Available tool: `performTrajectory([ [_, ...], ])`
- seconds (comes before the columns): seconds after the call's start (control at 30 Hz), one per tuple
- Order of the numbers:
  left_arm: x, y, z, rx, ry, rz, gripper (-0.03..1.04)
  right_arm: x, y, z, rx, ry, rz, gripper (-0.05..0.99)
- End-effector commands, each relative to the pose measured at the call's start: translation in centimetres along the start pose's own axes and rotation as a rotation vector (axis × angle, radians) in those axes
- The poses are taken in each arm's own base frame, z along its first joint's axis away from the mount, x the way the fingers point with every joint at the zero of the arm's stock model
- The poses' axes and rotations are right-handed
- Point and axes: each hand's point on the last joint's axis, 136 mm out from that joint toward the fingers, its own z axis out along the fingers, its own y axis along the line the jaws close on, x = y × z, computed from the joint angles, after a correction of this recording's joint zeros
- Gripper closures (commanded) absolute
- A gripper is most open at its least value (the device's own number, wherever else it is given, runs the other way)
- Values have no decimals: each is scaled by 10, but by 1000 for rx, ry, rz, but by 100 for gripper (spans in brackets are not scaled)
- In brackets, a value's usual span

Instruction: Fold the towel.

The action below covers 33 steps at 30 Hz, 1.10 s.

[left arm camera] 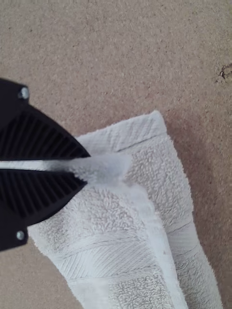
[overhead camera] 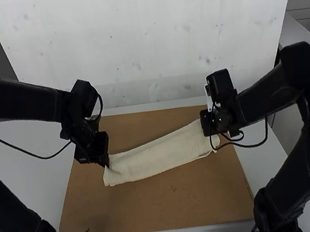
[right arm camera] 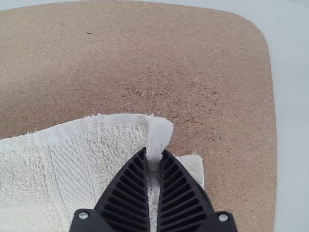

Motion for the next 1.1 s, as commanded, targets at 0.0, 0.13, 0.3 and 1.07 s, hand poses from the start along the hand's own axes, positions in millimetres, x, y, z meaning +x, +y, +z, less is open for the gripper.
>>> performTrajectory([
  [0.0, -22, 12, -1, -44, -31, 12, 99, -11, -7, 6, 51, -21, -4, 91],
  [0.13, -29, 14, 5, -50, -22, 15, 99, -10, -7, 17, 53, -3, -4, 91],
  [0.3, -36, 13, 15, -54, -2, 20, 99, -9, -7, 27, 59, 6, -8, 91],
  [1.07, -84, 44, -40, -80, -200, -82, 0, 13, -26, 18, 81, 141, 111, 0],
])
